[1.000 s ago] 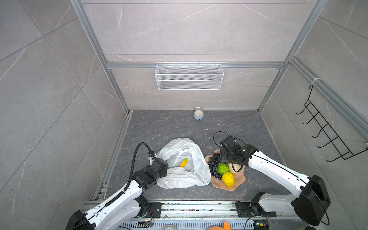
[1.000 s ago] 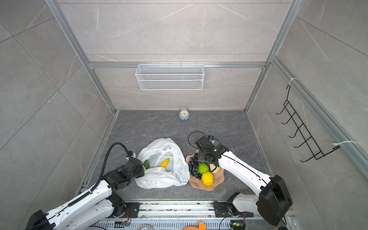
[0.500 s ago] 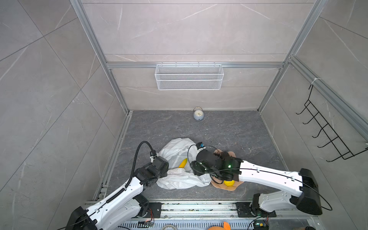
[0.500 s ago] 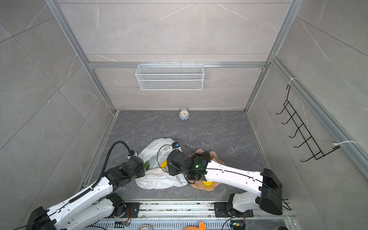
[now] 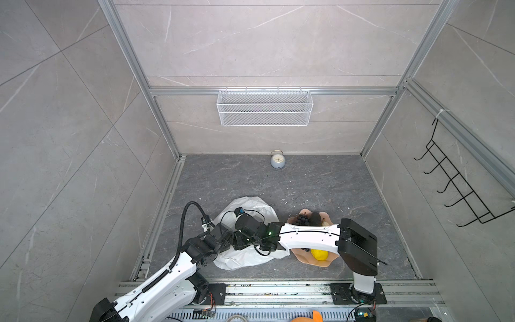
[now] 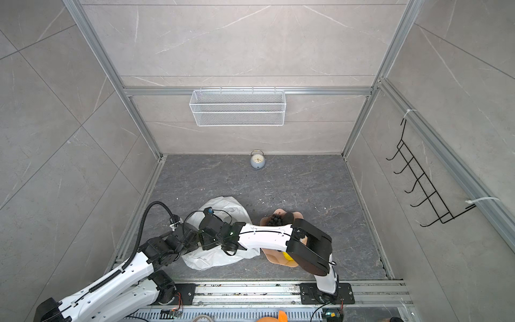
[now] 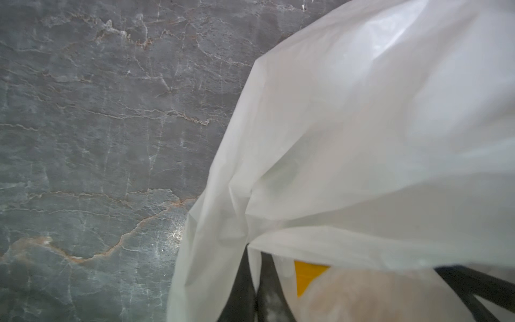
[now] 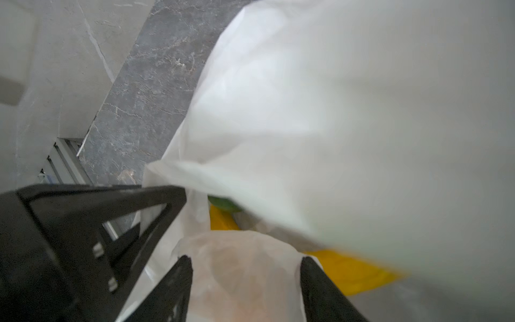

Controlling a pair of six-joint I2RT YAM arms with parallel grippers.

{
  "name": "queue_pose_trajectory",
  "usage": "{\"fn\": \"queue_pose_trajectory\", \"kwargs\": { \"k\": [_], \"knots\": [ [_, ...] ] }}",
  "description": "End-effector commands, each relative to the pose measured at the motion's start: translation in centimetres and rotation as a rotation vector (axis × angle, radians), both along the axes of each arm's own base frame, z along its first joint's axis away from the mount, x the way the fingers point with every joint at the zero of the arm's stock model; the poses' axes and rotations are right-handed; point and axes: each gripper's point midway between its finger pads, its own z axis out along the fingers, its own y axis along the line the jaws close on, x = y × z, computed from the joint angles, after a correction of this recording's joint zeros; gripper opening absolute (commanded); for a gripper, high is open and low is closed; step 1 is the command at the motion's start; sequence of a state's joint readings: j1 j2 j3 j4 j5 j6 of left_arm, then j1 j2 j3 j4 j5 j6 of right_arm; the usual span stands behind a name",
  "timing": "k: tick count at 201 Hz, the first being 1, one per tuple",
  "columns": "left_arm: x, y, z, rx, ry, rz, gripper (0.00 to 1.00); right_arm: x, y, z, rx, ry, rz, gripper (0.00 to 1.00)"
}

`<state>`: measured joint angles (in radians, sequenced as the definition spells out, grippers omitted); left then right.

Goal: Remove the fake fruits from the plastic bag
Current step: 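Move the right gripper back over the bag opening and lower it inside, then reach the right gripper into the bag toward the bumpy green fruit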

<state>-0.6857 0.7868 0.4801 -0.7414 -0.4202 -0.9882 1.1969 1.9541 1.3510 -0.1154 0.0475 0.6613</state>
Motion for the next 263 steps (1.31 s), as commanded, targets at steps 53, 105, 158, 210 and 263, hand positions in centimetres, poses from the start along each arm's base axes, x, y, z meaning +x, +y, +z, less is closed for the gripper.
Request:
{"fn": "queue_pose_trajectory", "kwargs": {
  "k": [53,105,158,210,263],
  "knots": [
    [-1.3,1.5,-0.7,-0.148,-0.122,0.114,0.00,3.2,3.1,-1.2,0.120,0.070,-0.033,0.66],
    [-1.4,1.9,-0.5,-0.149,-0.136,0.141,0.00,2.4,4.7,-2.8,0.112,0.095,0.030,0.68],
    [-1.3,2.7,-0.3,-0.140,-0.164,0.182,0.00,1.8,5.5,-4.1,0.080,0.066,0.073,0.70],
    [-1.4,2.5,-0.3,-0.154,-0.163,0.170,0.00,2.8,7.5,-3.4,0.081,-0.008,0.113,0.74],
    [-1.4,2.4,-0.1,-0.172,-0.179,0.160,0.00,2.2,8.9,-7.5,-0.091,0.004,0.154,0.76]
  ]
}}
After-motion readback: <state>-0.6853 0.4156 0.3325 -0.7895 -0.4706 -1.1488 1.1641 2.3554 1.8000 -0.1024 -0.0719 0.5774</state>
